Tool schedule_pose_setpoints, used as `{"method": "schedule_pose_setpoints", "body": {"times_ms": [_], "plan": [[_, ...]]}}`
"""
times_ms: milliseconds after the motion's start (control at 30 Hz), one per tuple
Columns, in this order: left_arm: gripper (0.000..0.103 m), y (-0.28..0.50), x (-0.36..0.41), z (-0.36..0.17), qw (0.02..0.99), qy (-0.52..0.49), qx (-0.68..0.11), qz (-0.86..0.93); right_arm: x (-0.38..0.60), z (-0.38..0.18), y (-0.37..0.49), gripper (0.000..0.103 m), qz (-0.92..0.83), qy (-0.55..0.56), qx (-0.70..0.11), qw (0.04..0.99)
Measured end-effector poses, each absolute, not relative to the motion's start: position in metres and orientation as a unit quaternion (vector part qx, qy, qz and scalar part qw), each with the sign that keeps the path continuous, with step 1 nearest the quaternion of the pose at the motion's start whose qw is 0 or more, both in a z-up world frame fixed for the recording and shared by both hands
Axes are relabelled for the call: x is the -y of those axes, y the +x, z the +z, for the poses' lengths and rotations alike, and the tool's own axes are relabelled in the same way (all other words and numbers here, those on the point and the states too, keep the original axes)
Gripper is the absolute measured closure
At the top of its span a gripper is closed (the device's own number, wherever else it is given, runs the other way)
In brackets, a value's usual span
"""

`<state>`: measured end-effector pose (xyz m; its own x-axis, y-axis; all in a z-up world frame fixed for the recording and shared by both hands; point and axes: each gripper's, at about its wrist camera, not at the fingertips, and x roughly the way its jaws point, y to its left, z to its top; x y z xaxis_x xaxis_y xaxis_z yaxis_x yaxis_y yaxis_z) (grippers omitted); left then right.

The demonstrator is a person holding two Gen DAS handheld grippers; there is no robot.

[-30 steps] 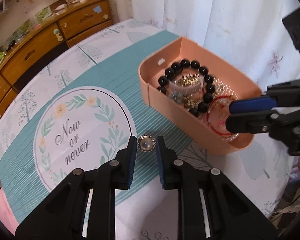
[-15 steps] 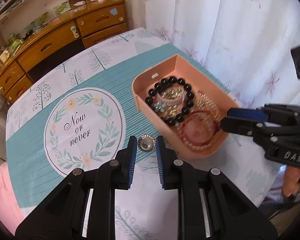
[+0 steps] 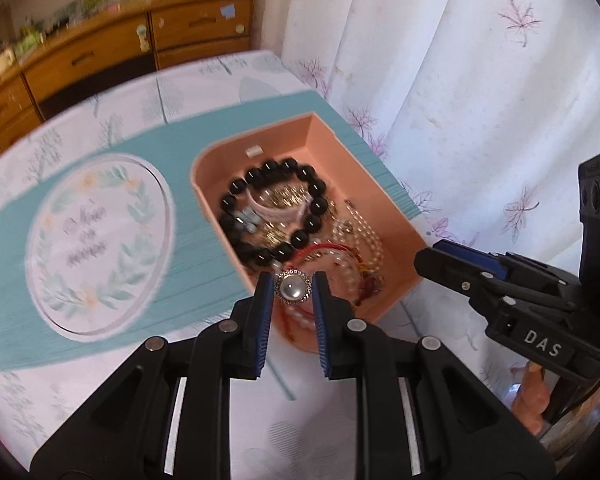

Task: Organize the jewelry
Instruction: 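Carry the pearl button over the peach box and open left tool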

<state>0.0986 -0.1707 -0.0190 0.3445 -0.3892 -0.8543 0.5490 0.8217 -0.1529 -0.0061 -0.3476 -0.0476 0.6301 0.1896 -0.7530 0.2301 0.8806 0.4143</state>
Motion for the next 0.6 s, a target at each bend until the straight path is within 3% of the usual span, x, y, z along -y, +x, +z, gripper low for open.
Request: {"method": "schedule_pose_setpoints", "body": {"times_ms": [600], "plan": [[0.083, 0.102, 0.162, -0.036, 0.817, 0.018, -0.501, -0.284, 0.350, -0.066, -0.004, 0.068, -0.012, 0.258, -0.427, 0.866]]}}
